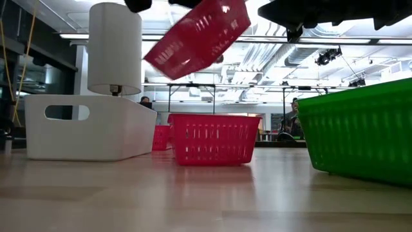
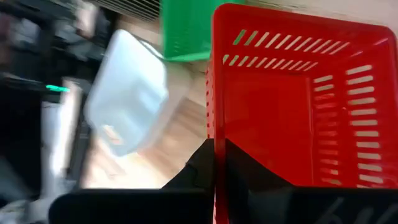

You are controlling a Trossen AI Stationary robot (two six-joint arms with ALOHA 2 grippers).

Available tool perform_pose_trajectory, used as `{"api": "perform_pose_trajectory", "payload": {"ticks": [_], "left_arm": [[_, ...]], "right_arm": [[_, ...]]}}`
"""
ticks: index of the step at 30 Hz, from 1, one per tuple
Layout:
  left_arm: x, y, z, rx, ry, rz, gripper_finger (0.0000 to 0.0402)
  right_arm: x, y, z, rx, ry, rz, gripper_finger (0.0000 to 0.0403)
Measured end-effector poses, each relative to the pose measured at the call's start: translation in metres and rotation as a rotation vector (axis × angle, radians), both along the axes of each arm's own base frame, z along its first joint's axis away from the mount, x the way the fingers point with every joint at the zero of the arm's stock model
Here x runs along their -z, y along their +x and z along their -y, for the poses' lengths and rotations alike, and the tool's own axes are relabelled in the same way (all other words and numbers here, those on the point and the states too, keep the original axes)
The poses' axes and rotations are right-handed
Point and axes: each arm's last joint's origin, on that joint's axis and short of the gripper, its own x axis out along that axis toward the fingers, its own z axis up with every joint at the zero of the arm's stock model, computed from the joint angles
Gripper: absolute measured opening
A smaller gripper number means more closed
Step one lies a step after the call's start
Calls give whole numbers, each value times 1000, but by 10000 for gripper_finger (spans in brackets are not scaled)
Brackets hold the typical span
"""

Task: Stack baskets by color
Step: Stack the bottom red bin on top of the middle red bin

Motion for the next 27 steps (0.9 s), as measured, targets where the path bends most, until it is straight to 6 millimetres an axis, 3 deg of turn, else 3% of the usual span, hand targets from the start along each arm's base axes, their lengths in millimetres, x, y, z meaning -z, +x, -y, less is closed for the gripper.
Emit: {"api": "perform_pose_trajectory", "payload": {"ticks": [8,12,27], "left_arm": [[45,24,-11,3,64,-142,0],[58,30,-10,14,67,-168,0],[63,32,-3,-42,79,-174,6]], "right_arm": [[0,0,0,-4,2,-5,0],[1,0,0,-4,1,-8,0],[1,0,0,-5,1,-8,0]]}}
